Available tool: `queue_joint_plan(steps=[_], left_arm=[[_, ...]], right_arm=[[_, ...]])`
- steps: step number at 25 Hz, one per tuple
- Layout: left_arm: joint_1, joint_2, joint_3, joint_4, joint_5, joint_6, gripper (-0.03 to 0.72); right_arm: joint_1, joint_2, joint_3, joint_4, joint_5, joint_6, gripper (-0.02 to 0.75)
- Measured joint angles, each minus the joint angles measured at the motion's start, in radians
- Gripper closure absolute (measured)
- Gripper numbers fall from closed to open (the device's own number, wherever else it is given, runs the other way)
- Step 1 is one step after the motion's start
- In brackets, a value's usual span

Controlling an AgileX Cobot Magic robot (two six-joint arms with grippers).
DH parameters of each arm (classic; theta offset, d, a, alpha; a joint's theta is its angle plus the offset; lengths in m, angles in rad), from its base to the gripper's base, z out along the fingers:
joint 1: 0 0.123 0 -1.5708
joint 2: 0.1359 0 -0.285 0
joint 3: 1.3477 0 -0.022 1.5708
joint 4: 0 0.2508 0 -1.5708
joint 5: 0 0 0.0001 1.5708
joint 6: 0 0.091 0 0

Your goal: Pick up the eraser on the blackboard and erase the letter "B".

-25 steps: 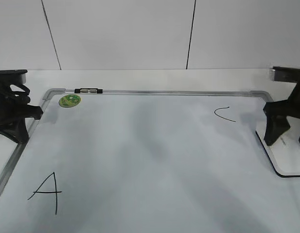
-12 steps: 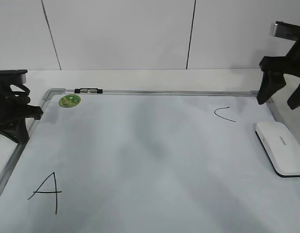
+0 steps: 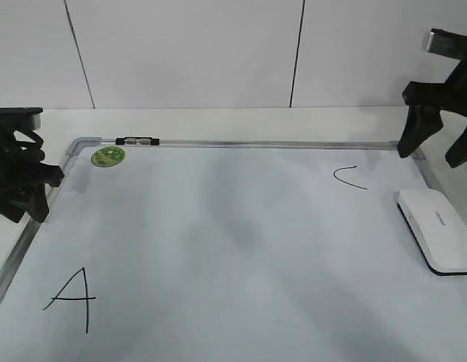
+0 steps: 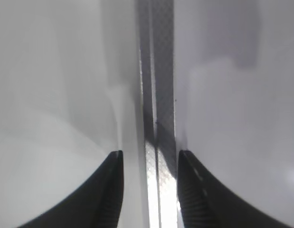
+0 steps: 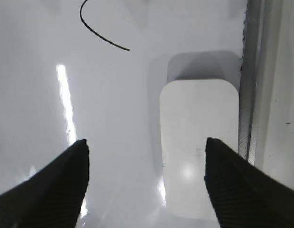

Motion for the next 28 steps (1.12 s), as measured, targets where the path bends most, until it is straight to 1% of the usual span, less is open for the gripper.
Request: queue_joint_plan(steps=[3,6,9,13,17,21,26,28], left_arm=[[0.000,-0.052,0.000,0.028,0.049,0.000,0.391],[0.007,-0.114,0.000,0.052,0.139,0.000,0.391],[0.018,-0.181,0.000,0.053,0.204,0.000,0.391],[0.019,-0.281,0.000,0.054,0.289,0.000,0.417],[0.019,-0.384,0.022,0.054,0.377,0.000,0.437],[0.019,-0.507,0.093,0.051,0.396,0.000,0.442],[0.019,-0.696,0.220,0.048,0.401,0.000,0.442],[0.019,-0.786,0.269,0.048,0.401,0.000,0.443]], right_arm=[[0.000,-0.037,0.000,0.002,0.000,0.002,0.155],[0.000,-0.097,0.000,-0.013,0.004,0.002,0.155],[0.000,-0.171,0.007,-0.032,0.004,0.002,0.156],[0.000,-0.293,0.062,-0.038,0.007,0.002,0.158],[0.000,-0.439,0.159,-0.062,0.009,0.002,0.165],[0.000,-0.610,0.280,-0.080,0.015,-0.046,0.165],[0.000,-0.843,0.434,-0.082,0.025,-0.083,0.166],[0.000,-0.948,0.495,-0.082,0.000,-0.086,0.166]])
